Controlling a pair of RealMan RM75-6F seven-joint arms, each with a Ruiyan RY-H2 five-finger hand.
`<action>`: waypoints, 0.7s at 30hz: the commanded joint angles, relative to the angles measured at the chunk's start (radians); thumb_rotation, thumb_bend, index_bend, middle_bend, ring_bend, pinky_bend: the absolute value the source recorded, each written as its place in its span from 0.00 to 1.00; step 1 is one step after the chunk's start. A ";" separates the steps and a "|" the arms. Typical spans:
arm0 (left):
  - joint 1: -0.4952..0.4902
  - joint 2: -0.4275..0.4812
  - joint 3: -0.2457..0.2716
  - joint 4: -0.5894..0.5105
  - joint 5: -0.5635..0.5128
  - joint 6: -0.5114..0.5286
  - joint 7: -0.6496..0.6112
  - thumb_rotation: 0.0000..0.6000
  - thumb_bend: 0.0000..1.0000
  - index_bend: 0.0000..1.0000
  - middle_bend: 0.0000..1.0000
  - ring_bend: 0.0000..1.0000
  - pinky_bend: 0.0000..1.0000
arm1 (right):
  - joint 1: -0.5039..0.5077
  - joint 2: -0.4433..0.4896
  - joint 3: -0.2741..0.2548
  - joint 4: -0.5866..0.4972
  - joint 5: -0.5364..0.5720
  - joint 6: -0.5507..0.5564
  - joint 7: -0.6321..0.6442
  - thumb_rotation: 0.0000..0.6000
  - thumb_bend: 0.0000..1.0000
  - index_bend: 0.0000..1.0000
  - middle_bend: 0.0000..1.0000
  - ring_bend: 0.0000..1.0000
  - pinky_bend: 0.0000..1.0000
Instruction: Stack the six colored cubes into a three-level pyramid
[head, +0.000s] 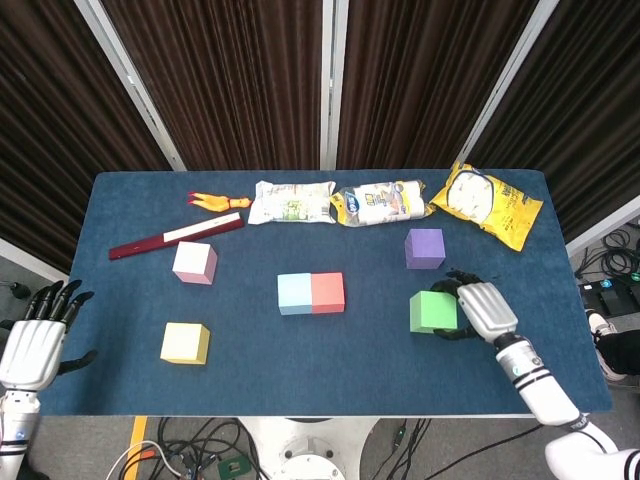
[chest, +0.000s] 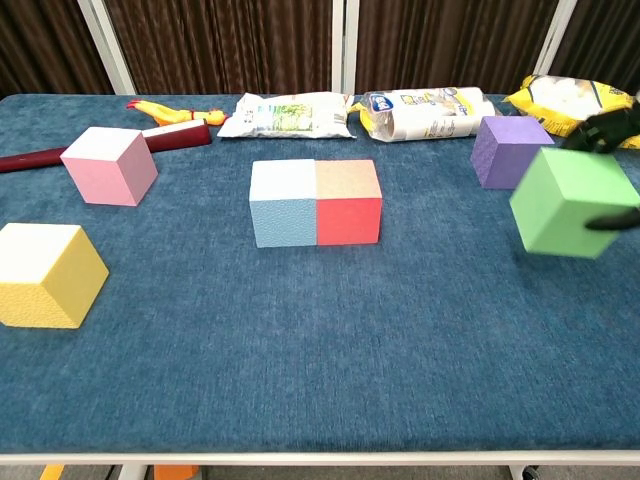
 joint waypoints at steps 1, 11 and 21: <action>0.000 0.002 0.000 -0.004 0.000 0.002 0.002 1.00 0.00 0.18 0.09 0.01 0.11 | 0.076 -0.015 0.049 0.033 0.049 -0.089 0.010 1.00 0.10 0.41 0.40 0.16 0.21; 0.006 0.004 0.000 -0.005 -0.014 0.000 0.004 1.00 0.00 0.18 0.09 0.01 0.11 | 0.226 -0.138 0.103 0.166 0.131 -0.250 -0.038 1.00 0.10 0.41 0.40 0.16 0.21; 0.002 -0.004 -0.002 0.011 -0.021 -0.008 -0.007 1.00 0.00 0.18 0.09 0.01 0.11 | 0.299 -0.231 0.114 0.229 0.166 -0.298 -0.071 1.00 0.10 0.41 0.39 0.16 0.21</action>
